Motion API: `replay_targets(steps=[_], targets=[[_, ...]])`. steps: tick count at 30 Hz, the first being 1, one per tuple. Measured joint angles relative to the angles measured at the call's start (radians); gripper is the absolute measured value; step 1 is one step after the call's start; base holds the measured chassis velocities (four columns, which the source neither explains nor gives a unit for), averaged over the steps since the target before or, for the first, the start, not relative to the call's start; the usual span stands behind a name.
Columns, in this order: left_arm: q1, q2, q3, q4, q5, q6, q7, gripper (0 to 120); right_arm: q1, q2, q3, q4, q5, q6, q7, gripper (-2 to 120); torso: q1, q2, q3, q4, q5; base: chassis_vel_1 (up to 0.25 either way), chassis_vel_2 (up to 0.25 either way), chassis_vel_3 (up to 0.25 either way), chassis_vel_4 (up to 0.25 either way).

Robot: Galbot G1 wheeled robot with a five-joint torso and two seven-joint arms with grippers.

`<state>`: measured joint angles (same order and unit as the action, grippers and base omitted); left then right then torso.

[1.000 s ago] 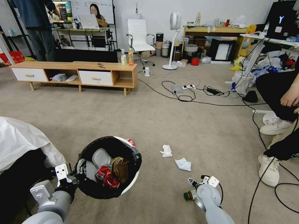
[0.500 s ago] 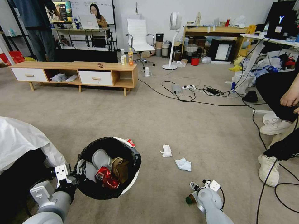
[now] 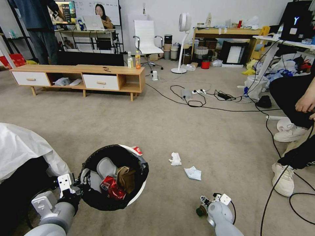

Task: Pick up the trash bin and place the garbage on the floor into it.

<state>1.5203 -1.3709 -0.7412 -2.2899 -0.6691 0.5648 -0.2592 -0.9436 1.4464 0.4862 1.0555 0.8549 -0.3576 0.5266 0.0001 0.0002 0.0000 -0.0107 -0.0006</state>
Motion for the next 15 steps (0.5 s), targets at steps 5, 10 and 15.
replay_targets(steps=[5, 10, 15], targets=[[-0.001, 0.0, 0.001, 0.0, 0.001, 0.0, 0.0, 6, -0.007, -0.003, 0.002, 0.006, -0.027, 0.0, -0.016, 88, 0.0, 0.0, 0.0, -0.0006, 0.0003, 0.0, 0.0, 0.0, 0.0], [-0.002, 0.0, 0.002, 0.0, 0.001, 0.0, 0.0, 6, -0.012, -0.007, 0.0, 0.017, -0.042, 0.0, -0.02, 77, 0.0, 0.0, 0.0, -0.0007, 0.0005, 0.0, 0.0, 0.0, 0.0], [0.002, -0.003, 0.001, -0.002, 0.002, 0.0, 0.0, 6, -0.015, -0.009, -0.005, 0.025, -0.063, 0.0, -0.022, 51, 0.0, 0.0, 0.0, -0.0003, 0.0008, 0.0, 0.0, 0.0, 0.0]])
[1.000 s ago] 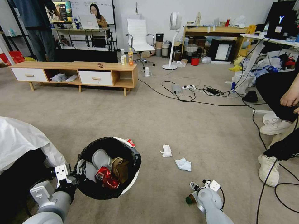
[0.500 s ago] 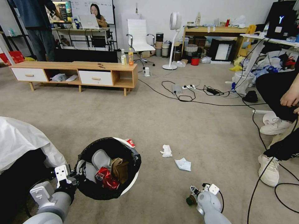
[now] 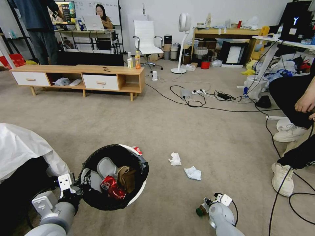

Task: Pick up the trash bin and place the garbage on the floor into it.

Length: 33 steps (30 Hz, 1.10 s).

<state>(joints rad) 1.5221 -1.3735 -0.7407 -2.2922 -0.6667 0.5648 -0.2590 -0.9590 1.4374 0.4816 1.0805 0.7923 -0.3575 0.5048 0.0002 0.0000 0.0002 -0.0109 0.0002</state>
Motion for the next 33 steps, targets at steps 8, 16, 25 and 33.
replay_targets(steps=[8, 16, 25, 33], targets=[[0.003, 0.0, -0.002, -0.003, 0.001, -0.001, 0.001, 6, -0.022, -0.011, -0.013, 0.066, -0.046, 0.006, -0.006, 33, 0.0, 0.0, 0.0, -0.0001, 0.0, 0.0, 0.0, 0.0, 0.0], [0.0, 0.0, 0.004, -0.003, 0.001, -0.001, 0.001, 6, -0.058, -0.043, -0.025, 0.235, -0.126, 0.022, -0.013, 30, 0.0, 0.0, 0.0, -0.0001, -0.0002, 0.0, 0.0, 0.0, 0.0], [0.002, 0.002, 0.01, 0.0, 0.0, 0.001, -0.001, 6, -0.07, -0.109, -0.025, 0.511, -0.251, 0.065, -0.026, 30, 0.0, 0.0, 0.0, 0.0, -0.0003, 0.0, 0.0, 0.0, 0.0], [0.007, 0.001, 0.019, 0.005, 0.007, 0.001, -0.001, 6, -0.063, -0.181, -0.038, 0.683, -0.356, 0.129, -0.094, 30, 0.0, 0.0, 0.0, -0.0001, -0.0002, 0.0, 0.0, 0.0, 0.0]])
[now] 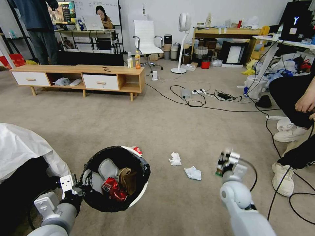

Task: Pick up the trash bin and place the garbage on the floor into it.

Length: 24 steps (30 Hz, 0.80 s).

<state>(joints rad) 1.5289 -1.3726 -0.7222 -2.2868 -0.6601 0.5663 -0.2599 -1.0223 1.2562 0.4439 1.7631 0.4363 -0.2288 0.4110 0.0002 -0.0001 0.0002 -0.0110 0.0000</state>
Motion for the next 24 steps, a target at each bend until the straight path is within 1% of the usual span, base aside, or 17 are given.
replay_targets(steps=[1, 3, 4, 6, 7, 8, 9, 10, 13, 14, 16, 17, 19, 20, 23, 24], targets=[[0.0, 0.0, 0.0, 0.001, 0.0, 0.0, 0.0, 6, 0.0, -0.012, -0.003, 0.024, -0.007, 0.012, -0.016, 30, 0.0, 0.0, 0.0, 0.0, 0.0, 0.0, 0.0, 0.0, 0.0], [0.0, 0.003, 0.004, 0.003, 0.001, 0.0, 0.0, 6, 0.003, -0.049, -0.011, 0.081, -0.055, 0.089, -0.106, 30, 0.0, 0.0, 0.0, -0.0001, 0.0, 0.0, 0.0, 0.0, 0.0], [0.0, 0.003, 0.004, 0.003, 0.001, 0.0, 0.0, 6, 0.003, -0.049, -0.011, 0.081, -0.055, 0.089, -0.106, 30, 0.0, 0.0, 0.0, -0.0001, 0.0, 0.0, 0.0, 0.0, 0.0], [-0.003, 0.004, 0.01, 0.005, 0.002, 0.002, 0.0, 6, 0.011, -0.062, -0.02, 0.101, -0.085, 0.157, -0.172, 30, 0.0, 0.0, 0.0, 0.0, -0.0001, 0.0, 0.0, 0.0, 0.0], [-0.003, 0.004, 0.01, 0.005, 0.002, 0.002, 0.0, 6, 0.011, -0.062, -0.02, 0.101, -0.085, 0.157, -0.172, 30, 0.0, 0.0, 0.0, 0.0, -0.0001, 0.0, 0.0, 0.0, 0.0], [-0.005, 0.004, 0.014, 0.007, 0.003, 0.002, 0.0, 6, 0.015, -0.068, -0.029, 0.114, -0.093, 0.197, -0.214, 30, 0.0, 0.0, 0.0, 0.0001, 0.0, 0.0, 0.0, 0.0, 0.0], [-0.005, 0.004, 0.014, 0.007, 0.003, 0.002, 0.0, 6, 0.015, -0.068, -0.029, 0.114, -0.093, 0.197, -0.214, 30, 0.0, 0.0, 0.0, 0.0001, 0.0, 0.0, 0.0, 0.0, 0.0], [-0.009, 0.005, 0.02, 0.011, 0.007, 0.003, 0.0, 6, 0.02, -0.078, -0.047, 0.13, -0.095, 0.254, -0.275, 30, 0.0, 0.0, 0.0, 0.0, -0.0001, 0.0, 0.0, 0.0, 0.0], [-0.01, 0.009, 0.027, 0.017, 0.008, 0.005, 0.001, 6, 0.034, -0.103, -0.098, 0.151, -0.086, 0.359, -0.395, 30, 0.0, 0.0, 0.0, 0.0, -0.0001, 0.0, 0.0, 0.0, 0.0], [-0.01, 0.009, 0.027, 0.017, 0.008, 0.005, 0.001, 6, 0.034, -0.103, -0.098, 0.151, -0.086, 0.359, -0.395, 30, 0.0, 0.0, 0.0, 0.0, -0.0001, 0.0, 0.0, 0.0, 0.0], [-0.01, 0.014, 0.033, 0.026, 0.009, 0.005, 0.004, 6, 0.048, -0.13, -0.143, 0.157, -0.056, 0.41, -0.467, 30, 0.0, 0.0, 0.0, 0.0003, 0.0, 0.0, 0.0, 0.0, 0.0], [-0.01, 0.014, 0.033, 0.026, 0.009, 0.005, 0.004, 6, 0.048, -0.13, -0.143, 0.157, -0.056, 0.41, -0.467, 30, 0.0, 0.0, 0.0, 0.0003, 0.0, 0.0, 0.0, 0.0, 0.0], [-0.014, 0.021, 0.045, 0.038, 0.015, 0.005, 0.006, 6, 0.063, -0.184, -0.212, 0.174, -0.004, 0.448, -0.541, 30, 0.0, 0.0, 0.0, 0.0001, -0.0002, 0.0, 0.0, 0.0, 0.0], [-0.014, 0.021, 0.045, 0.038, 0.015, 0.005, 0.006, 6, 0.063, -0.184, -0.212, 0.174, -0.004, 0.448, -0.541, 30, 0.0, 0.0, 0.0, 0.0001, -0.0002, 0.0, 0.0, 0.0, 0.0], [-0.024, 0.03, 0.065, 0.05, 0.02, 0.006, 0.007, 6, 0.082, -0.244, -0.287, 0.188, 0.05, 0.469, -0.613, 30, 0.0, 0.0, 0.0, 0.0, -0.0002, 0.0, 0.0, 0.0, 0.0], [-0.024, 0.03, 0.065, 0.05, 0.02, 0.006, 0.007, 6, 0.082, -0.244, -0.287, 0.188, 0.05, 0.469, -0.613, 30, 0.0, 0.0, 0.0, 0.0, -0.0002, 0.0, 0.0, 0.0, 0.0]])
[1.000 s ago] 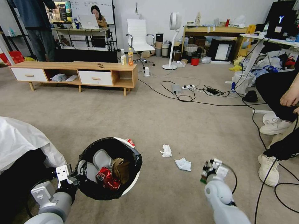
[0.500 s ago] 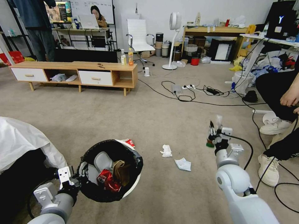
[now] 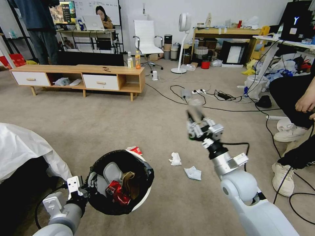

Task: Pick up the trash bin and place the garbage on the floor into it.

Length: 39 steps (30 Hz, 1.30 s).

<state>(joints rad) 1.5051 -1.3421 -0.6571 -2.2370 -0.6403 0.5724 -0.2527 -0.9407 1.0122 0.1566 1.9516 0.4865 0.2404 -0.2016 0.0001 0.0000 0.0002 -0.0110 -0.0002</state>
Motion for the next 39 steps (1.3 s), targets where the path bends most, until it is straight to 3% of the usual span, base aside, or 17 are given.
replay_targets(steps=[7, 11, 20, 34, 39], targets=[[-0.029, 0.032, 0.064, 0.033, 0.013, 0.004, 0.012, 6, 0.022, -0.079, -0.115, 0.011, 0.09, 0.008, -0.127, 30, 0.0, 0.0, 0.0, -0.0001, 0.0002, 0.0, 0.0, 0.0, 0.0], [-0.059, 0.058, 0.105, 0.051, 0.016, 0.008, 0.022, 6, 0.034, -0.087, -0.167, 0.001, 0.103, 0.01, -0.145, 29, 0.0, 0.0, 0.0, 0.0001, 0.0002, 0.0, 0.0, 0.0, 0.0], [-0.091, 0.072, 0.167, 0.08, 0.023, 0.011, 0.026, 6, 0.044, -0.094, -0.295, -0.023, 0.102, 0.005, -0.147, 29, 0.0, 0.0, 0.0, 0.0, 0.0001, 0.0, 0.0, 0.0, 0.0], [-0.084, 0.052, 0.202, 0.085, 0.051, -0.002, 0.038, 6, 0.082, -0.057, -0.418, -0.096, 0.121, -0.031, -0.129, 29, 0.0, 0.0, 0.0, 0.0001, 0.0002, 0.0, 0.0, 0.0, 0.0], [-0.079, 0.053, 0.202, 0.077, 0.05, -0.003, 0.039, 6, 0.076, -0.047, -0.446, -0.108, 0.11, -0.043, -0.074, 29, 0.0, 0.0, 0.0, 0.0001, 0.0001, 0.0, 0.0, 0.0, 0.0]])
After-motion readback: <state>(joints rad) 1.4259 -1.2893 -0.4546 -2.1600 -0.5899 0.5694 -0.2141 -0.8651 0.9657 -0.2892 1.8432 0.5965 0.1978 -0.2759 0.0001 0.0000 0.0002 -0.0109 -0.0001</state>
